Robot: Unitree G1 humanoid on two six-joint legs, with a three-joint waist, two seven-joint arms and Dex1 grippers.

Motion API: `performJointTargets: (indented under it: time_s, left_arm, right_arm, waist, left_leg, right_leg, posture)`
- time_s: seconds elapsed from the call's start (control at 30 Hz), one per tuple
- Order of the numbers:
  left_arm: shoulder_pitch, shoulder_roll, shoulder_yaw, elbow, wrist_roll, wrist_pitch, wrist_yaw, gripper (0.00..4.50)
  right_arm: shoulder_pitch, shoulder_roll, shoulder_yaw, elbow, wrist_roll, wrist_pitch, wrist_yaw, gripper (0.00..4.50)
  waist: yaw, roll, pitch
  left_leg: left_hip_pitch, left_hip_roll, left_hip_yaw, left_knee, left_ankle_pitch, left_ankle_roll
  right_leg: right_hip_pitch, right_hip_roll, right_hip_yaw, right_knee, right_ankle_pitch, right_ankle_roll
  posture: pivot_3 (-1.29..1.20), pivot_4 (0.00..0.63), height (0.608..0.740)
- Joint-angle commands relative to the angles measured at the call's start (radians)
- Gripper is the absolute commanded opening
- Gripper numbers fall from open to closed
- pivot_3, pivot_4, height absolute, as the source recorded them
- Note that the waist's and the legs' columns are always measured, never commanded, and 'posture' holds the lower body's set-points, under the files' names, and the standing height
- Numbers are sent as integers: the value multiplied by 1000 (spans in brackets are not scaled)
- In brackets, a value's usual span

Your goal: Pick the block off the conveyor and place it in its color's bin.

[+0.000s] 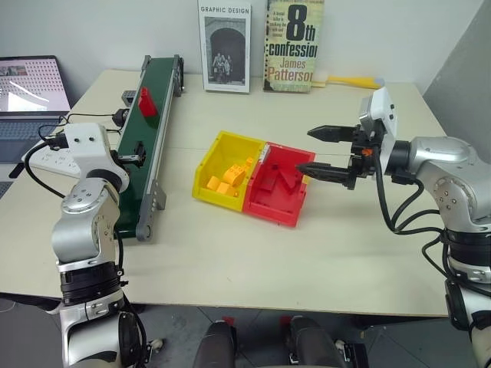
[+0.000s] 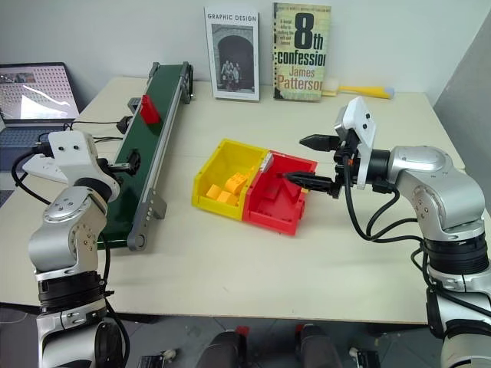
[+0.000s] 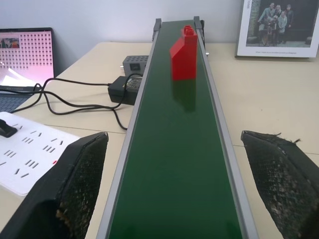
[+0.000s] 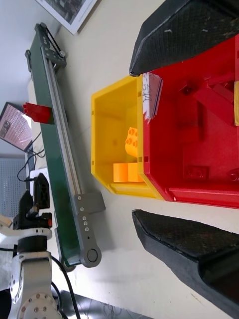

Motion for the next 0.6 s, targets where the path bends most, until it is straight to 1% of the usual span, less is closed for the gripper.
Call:
performJointTargets:
  time_s: [0.03,0.43,0.6]
  left_arm:
    - [-24,1,11,-6,-9,-23,0,4471]
    - [-29,-18,17,49,-12,-47,21,4471]
    - [-31,-27,12,70,-13,-63,20,4471]
  right_arm:
    - [-21,-9,-12,-43,22,-1,5,4500]
    - [-18,-26,-29,-109,69,56,-9,4500]
    - [0,-42,-20,-118,54,47,-10,4500]
  waist:
    - [0,0,0]
    - [0,0,0]
    - [0,0,0]
  left_leg:
    - [0,0,0,0,0,0]
    - [0,0,0,0,0,0]
    - [0,0,0,0,0,0]
  right_leg:
    - [0,0,0,0,0,0]
    - [0,0,0,0,0,0]
    - [0,0,0,0,0,0]
  posture:
    - [0,150,740]
    - [0,150,740]
    - [0,150,740]
